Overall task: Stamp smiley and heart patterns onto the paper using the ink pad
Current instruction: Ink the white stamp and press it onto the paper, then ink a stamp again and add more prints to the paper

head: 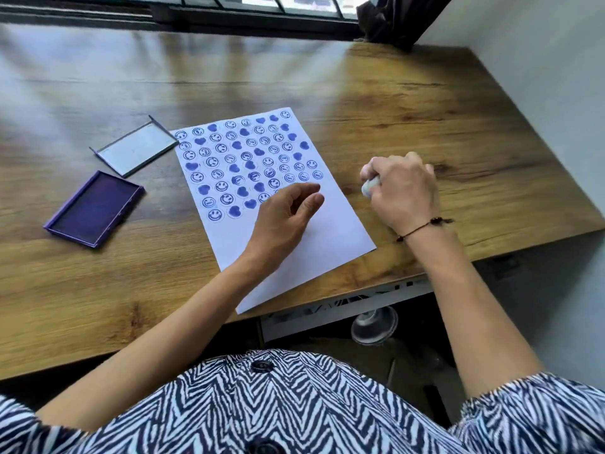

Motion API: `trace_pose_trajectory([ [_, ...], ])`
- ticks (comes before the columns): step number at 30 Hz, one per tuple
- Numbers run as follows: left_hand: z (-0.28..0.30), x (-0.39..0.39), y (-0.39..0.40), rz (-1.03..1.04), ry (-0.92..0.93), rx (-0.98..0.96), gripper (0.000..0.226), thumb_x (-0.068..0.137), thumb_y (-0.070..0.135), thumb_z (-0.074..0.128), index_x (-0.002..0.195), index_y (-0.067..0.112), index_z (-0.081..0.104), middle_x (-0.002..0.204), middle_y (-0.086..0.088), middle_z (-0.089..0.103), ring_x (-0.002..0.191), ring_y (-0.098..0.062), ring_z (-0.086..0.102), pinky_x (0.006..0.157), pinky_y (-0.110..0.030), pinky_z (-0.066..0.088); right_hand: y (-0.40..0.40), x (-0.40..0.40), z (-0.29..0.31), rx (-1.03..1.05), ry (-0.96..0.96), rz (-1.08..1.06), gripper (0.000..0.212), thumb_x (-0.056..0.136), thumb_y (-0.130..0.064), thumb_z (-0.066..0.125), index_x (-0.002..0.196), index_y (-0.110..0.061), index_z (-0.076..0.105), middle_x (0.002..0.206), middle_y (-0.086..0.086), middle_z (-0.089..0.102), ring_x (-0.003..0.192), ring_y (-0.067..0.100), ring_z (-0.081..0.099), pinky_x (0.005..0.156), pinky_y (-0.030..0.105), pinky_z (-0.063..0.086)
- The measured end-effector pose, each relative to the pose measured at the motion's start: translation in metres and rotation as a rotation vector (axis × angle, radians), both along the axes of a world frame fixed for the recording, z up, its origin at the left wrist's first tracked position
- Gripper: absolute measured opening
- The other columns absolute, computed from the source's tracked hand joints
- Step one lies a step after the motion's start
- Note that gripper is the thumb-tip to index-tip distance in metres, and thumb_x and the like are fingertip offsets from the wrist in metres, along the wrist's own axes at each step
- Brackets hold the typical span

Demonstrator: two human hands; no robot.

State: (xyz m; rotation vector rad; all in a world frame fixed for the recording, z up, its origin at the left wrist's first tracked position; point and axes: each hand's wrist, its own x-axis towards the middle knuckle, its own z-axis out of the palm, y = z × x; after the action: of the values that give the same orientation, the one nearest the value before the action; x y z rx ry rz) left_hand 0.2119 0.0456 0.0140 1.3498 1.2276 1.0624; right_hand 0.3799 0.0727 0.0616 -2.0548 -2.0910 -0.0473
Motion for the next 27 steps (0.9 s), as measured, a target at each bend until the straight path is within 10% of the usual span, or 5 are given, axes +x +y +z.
trace_pose_trajectory([
  [6, 0.014, 0.017, 0.016, -0.015, -0.077, 0.025, 0.021, 0.088, 0.02, 0.053, 0.105, 0.012, 0.062, 0.081, 0.004, 0.064, 0.07, -0.003, 0.056, 0.073, -0.021, 0.048, 0.009, 0.015, -0.015, -0.096, -0.221, -0.012, 0.025, 0.088, -0.011, 0.045, 0.107, -0.023, 0.056, 0.099, 0.007, 0.07, 0.105, 0.031, 0.048, 0.083, 0.04, 0.032],
  [17, 0.005, 0.011, 0.016, -0.02, -0.137, -0.029, 0.013, 0.088, 0.015, 0.053, 0.097, 0.019, 0.062, 0.077, 0.004, 0.063, 0.067, -0.006, 0.056, 0.067, -0.019, 0.049, 0.062, 0.006, -0.003, -0.277, -0.073, -0.119, 0.021, 0.082, -0.019, 0.06, 0.1, -0.008, 0.065, 0.109, 0.018, 0.065, 0.105, 0.035, 0.056, 0.082, 0.033, 0.046],
  [23, 0.008, -0.011, 0.02, 0.095, -0.141, -0.028, 0.026, 0.084, 0.014, 0.059, 0.11, 0.015, 0.059, 0.081, -0.001, 0.067, 0.076, -0.015, 0.061, 0.079, -0.033, 0.052, 0.042, -0.028, 0.01, -0.374, 1.01, 0.049, 0.012, 0.067, -0.008, 0.077, 0.069, -0.012, 0.066, 0.066, 0.012, 0.064, 0.051, 0.01, 0.055, 0.05, 0.022, 0.046],
  [27, 0.009, -0.033, 0.015, 0.143, -0.092, 0.041, 0.013, 0.083, 0.021, 0.06, 0.094, 0.025, 0.065, 0.087, -0.013, 0.07, 0.073, -0.012, 0.062, 0.076, -0.034, 0.053, 0.027, -0.061, 0.008, -0.484, 1.156, 0.141, 0.014, 0.07, -0.01, 0.077, 0.079, -0.004, 0.067, 0.067, 0.01, 0.063, 0.049, 0.01, 0.055, 0.049, 0.019, 0.047],
])
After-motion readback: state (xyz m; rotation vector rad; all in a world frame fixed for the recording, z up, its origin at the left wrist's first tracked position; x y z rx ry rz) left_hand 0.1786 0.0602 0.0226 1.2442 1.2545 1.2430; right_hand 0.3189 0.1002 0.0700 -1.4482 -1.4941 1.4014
